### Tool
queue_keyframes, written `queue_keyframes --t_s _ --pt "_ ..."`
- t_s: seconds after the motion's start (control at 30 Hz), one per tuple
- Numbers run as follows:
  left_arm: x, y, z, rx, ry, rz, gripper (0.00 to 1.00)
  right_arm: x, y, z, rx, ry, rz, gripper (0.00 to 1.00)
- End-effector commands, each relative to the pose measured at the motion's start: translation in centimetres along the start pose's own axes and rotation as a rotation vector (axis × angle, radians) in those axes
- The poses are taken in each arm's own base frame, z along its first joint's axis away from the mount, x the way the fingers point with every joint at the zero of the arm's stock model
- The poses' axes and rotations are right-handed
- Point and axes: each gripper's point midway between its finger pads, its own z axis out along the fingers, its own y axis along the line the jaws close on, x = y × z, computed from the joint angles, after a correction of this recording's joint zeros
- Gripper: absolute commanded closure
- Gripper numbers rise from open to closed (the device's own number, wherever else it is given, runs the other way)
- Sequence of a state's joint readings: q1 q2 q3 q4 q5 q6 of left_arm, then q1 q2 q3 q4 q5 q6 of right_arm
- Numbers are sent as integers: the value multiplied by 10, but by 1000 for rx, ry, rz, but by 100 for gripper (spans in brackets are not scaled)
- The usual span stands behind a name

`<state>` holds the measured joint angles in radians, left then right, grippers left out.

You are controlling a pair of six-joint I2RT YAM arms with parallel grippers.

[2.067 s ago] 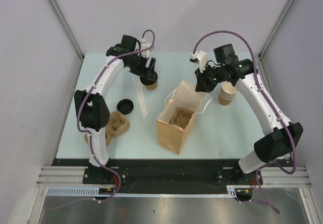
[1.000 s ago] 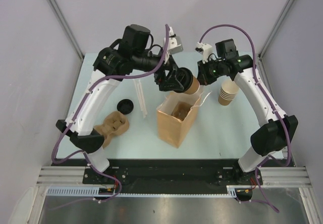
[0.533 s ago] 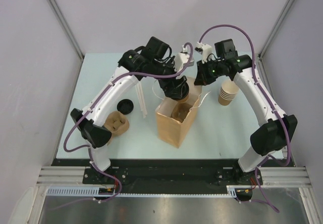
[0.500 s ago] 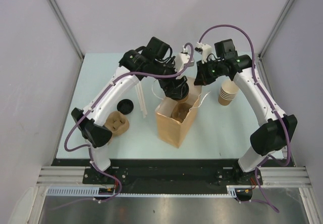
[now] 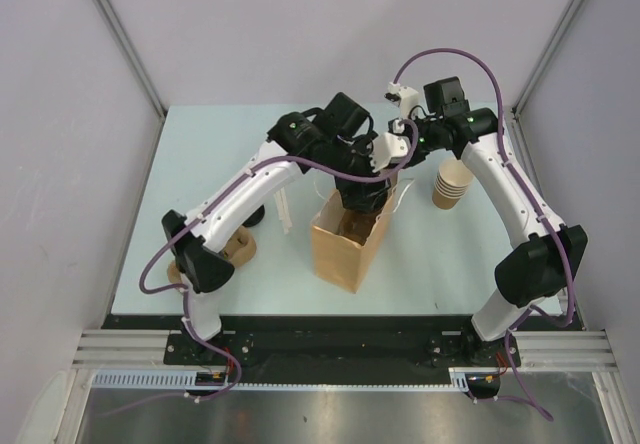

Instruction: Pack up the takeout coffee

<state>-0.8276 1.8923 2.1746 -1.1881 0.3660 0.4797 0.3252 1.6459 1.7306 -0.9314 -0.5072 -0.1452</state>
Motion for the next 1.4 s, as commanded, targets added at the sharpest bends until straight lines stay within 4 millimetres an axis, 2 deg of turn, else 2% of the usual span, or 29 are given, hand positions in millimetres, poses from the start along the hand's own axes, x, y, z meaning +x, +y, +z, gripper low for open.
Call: queue_keyframes --t_s 0.0,0.23,0.3,0.47,0.63,0.67,0.8,0.9,0.97,1.03,1.1,1.13,1.2,1.23,1.37 --pt "11 16 11 -49 59 21 71 -13 4 3 -24 -31 -6 100" --pt "33 14 23 -38 119 -10 71 -10 4 0 -32 -20 -1 100" --pt "43 7 26 0 132 -31 71 -8 5 -4 -34 -17 11 100" --pt "56 10 18 10 128 -81 71 -1 9 -20 -63 0 50 100" --pt "57 15 10 -9 102 -36 71 15 30 -32 -165 42 89 100" --pt "59 14 6 -16 100 -26 71 26 34 -32 -183 71 105 98" --pt "63 13 3 -24 76 3 71 44 55 -45 -263 112 111 96" --pt "68 9 2 -3 75 2 71 52 73 -55 -340 134 121 89" --pt "70 5 3 17 70 10 71 55 81 -60 -371 146 109 77" --pt "72 4 2 24 65 15 71 47 80 -64 -360 127 83 65" --pt "73 -2 0 61 51 37 71 38 66 -61 -320 111 75 56" --pt "73 -4 -1 64 47 45 71 24 61 -63 -295 75 46 52" --pt "74 -5 0 71 47 60 71 12 45 -56 -256 59 20 50" --pt "74 -5 -1 72 46 66 71 -5 41 -60 -233 13 -20 46" --pt "75 -6 -1 73 41 85 72 -27 27 -49 -191 -37 -118 36"
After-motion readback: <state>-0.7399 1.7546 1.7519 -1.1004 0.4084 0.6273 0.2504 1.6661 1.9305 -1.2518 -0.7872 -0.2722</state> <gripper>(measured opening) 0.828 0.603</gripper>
